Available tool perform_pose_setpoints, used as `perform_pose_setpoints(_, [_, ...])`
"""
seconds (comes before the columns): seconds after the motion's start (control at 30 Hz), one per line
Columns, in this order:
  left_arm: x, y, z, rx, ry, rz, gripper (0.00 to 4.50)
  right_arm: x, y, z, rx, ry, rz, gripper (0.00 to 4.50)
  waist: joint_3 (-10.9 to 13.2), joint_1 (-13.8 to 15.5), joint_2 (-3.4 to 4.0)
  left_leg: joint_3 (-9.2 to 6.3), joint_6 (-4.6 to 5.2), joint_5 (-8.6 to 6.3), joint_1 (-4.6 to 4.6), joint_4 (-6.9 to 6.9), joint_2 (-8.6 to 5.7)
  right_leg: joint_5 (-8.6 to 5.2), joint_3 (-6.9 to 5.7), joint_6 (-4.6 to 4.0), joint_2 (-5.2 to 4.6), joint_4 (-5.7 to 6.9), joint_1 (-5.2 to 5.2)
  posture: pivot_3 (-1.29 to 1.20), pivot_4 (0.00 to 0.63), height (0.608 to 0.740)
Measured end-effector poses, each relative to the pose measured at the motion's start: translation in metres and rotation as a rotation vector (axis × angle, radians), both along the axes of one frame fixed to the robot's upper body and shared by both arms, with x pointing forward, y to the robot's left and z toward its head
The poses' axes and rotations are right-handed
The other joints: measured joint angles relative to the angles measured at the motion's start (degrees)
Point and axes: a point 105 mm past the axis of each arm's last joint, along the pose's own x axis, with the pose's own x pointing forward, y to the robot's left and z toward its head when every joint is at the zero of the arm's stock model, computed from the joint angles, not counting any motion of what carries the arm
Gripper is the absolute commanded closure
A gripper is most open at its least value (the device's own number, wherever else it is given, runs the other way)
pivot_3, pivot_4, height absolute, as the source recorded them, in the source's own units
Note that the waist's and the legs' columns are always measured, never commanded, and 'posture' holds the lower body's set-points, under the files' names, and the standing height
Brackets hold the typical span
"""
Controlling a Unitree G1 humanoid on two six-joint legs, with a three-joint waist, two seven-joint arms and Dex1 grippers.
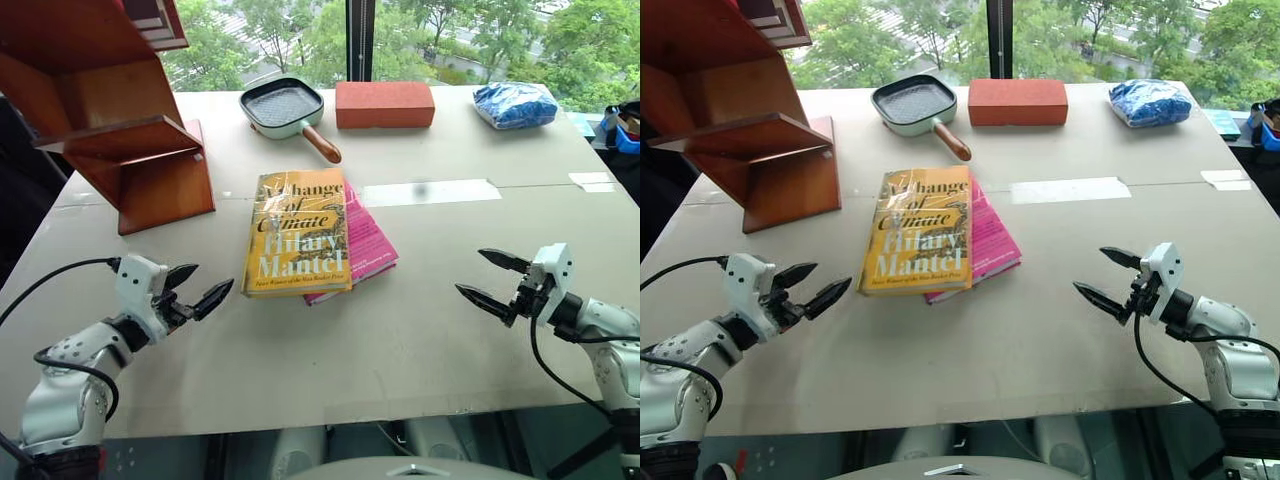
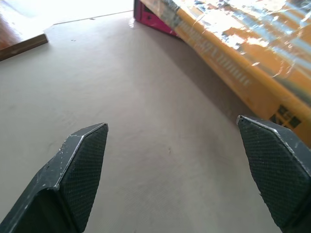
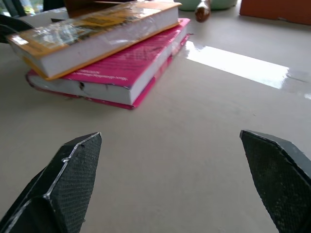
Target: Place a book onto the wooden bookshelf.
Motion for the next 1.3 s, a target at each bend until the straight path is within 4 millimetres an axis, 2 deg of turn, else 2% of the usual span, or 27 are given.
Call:
perform_pose_setpoints(0.23, [0.019, -0.016, 0.011, -0.238, 0.048, -0.119, 0.12, -0.018, 0.021, 0.039, 0.003, -0.004, 0.160, 0.00, 0.09, 0.11, -0.17, -0.08, 0.00, 0.00, -0.04, 0.07, -0.02, 0.00, -0.08, 0.01, 0.02, 0.02, 0.01, 0.00, 0.150, 0.740])
perform_pose_setpoints(0.37, [0.036, -0.031, 0.022, -0.514, 0.105, -0.189, 0.12, -0.027, 0.035, 0.059, 0.024, -0.013, 0.233, 0.00, 0.09, 0.16, -0.23, -0.15, 0.00, 0.00, -0.09, 0.13, -0.05, 0.14, -0.16, 0.24, 0.03, 0.03, 0.04, 0.00, 0.150, 0.740])
perform_pose_setpoints(0.57, [0.045, -0.047, -0.001, -0.686, 0.346, -0.253, 0.12, -0.031, 0.053, 0.088, 0.067, -0.049, 0.296, 0.00, 0.12, -0.09, -0.30, -0.22, 0.00, 0.00, -0.10, 0.16, -0.17, 0.15, -0.20, 0.25, 0.05, 0.08, 0.04, 0.00, 0.150, 0.740])
perform_pose_setpoints(0.77, [0.056, -0.052, -0.001, -0.723, 0.480, -0.303, 0.12, -0.035, 0.054, 0.091, 0.041, -0.033, 0.301, 0.00, 0.08, 0.96, -0.24, -0.29, 0.00, 0.00, -0.08, 0.19, -0.26, 0.14, -0.27, 0.23, -0.02, 0.11, 0.08, 0.00, 0.150, 0.740])
perform_pose_setpoints(0.9, [0.055, -0.056, 0.001, -0.751, 0.541, -0.350, 0.12, -0.037, 0.053, 0.094, 0.038, -0.036, 0.294, 0.00, 0.08, 1.37, -0.24, -0.29, 0.00, 0.00, -0.10, 0.20, -0.27, 0.14, -0.28, 0.21, -0.07, 0.11, 0.08, 0.00, 0.150, 0.740])
perform_pose_setpoints(1.0, [0.052, -0.065, 0.000, -0.768, 0.602, -0.407, 0.91, -0.040, 0.055, 0.098, 0.037, -0.050, 0.302, 0.00, 0.08, 1.41, -0.24, -0.30, 0.00, 0.00, -0.15, 0.19, -0.26, 0.16, -0.30, 0.18, -0.14, 0.08, 0.08, 0.00, 0.150, 0.740])
perform_pose_setpoints(1.13, [0.048, -0.074, -0.008, -0.802, 0.667, -0.431, 2.69, -0.040, 0.055, 0.098, 0.037, -0.049, 0.302, 0.00, 0.12, 1.37, -0.31, -0.32, 0.00, 0.01, -0.19, 0.21, -0.27, 0.16, -0.32, 0.18, -0.17, 0.09, 0.07, 0.00, 0.150, 0.740])
perform_pose_setpoints(1.17, [0.048, -0.074, -0.007, -0.805, 0.667, -0.436, 2.73, -0.040, 0.055, 0.097, 0.037, -0.049, 0.302, 0.00, 0.12, 1.37, -0.31, -0.33, 0.00, 0.01, -0.19, 0.21, -0.27, 0.16, -0.33, 0.18, -0.17, 0.10, 0.07, 0.00, 0.150, 0.740])
perform_pose_setpoints(1.2, [0.048, -0.075, -0.004, -0.814, 0.664, -0.451, 3.34, -0.040, 0.055, 0.097, 0.037, -0.047, 0.301, 0.00, 0.12, 1.37, -0.31, -0.34, 0.01, 0.01, -0.18, 0.21, -0.26, 0.16, -0.34, 0.18, -0.16, 0.11, 0.07, 0.00, 0.150, 0.740])
perform_pose_setpoints(1.3, [0.048, -0.076, 0.002, -0.818, 0.650, -0.470, 4.15, -0.040, 0.054, 0.097, 0.036, -0.048, 0.303, 0.00, 0.12, 1.37, -0.31, -0.36, 0.01, 0.01, -0.18, 0.27, -0.24, 0.16, -0.35, 0.18, -0.17, 0.17, 0.07, 0.00, 0.150, 0.740])
